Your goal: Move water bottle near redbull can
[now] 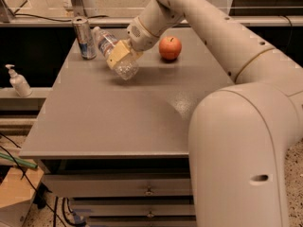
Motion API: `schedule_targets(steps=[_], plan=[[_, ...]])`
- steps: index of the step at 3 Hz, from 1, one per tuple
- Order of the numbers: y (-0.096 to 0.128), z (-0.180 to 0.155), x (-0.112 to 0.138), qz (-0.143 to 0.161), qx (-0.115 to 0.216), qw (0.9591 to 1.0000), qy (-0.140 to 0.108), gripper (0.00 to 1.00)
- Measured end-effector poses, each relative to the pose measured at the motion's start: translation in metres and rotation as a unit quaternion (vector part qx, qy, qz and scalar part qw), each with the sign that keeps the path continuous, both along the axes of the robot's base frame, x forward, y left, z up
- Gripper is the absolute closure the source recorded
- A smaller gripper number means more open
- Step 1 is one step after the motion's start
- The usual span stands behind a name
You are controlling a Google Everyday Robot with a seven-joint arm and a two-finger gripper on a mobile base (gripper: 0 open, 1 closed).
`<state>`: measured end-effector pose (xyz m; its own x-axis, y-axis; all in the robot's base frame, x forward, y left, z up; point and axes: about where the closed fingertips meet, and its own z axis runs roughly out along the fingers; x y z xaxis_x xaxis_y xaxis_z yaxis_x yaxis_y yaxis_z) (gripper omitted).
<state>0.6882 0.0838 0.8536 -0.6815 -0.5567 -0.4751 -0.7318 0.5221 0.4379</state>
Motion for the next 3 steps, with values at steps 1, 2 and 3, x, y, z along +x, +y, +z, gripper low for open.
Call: schedule_targets(steps=[1,2,3], plan=[[0.0035,-0.0024,0.0148,-0.012,0.014,0.9998,0.01,0.36],[0.0052,-0.0101,0.0216,-0.02,0.021,0.9993,0.023,0.12],[0.005,-0.0119,0.0219,-0.021,0.028,0.999,0.027,0.0]])
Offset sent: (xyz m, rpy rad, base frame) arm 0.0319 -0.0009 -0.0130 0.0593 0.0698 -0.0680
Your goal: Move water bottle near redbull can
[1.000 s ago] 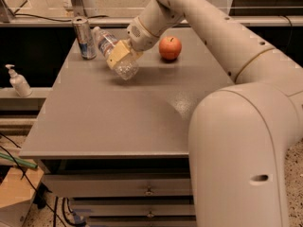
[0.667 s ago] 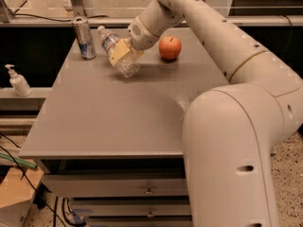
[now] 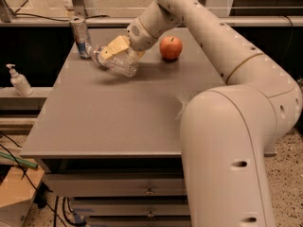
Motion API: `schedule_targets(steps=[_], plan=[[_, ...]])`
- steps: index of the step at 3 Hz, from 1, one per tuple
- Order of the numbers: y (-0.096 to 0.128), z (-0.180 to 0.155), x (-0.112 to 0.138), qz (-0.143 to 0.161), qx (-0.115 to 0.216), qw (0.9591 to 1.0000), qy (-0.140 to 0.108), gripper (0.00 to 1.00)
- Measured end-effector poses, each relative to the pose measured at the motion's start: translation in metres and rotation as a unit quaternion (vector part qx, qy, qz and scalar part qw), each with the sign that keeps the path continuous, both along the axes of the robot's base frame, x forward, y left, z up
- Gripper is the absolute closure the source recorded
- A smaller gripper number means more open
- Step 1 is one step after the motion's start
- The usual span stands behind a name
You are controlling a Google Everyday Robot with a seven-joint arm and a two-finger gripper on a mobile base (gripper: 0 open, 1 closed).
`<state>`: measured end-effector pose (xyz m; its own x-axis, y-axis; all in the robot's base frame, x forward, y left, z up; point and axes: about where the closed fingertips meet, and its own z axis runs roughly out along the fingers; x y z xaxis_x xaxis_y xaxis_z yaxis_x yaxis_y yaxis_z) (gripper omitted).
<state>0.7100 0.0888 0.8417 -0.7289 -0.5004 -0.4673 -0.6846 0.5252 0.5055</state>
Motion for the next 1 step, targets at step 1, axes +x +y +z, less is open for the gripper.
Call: schedule_targets(steps=[1], plan=[[0.0001,0.0033,0.0,0.0,0.0,1.0,0.0,0.0]])
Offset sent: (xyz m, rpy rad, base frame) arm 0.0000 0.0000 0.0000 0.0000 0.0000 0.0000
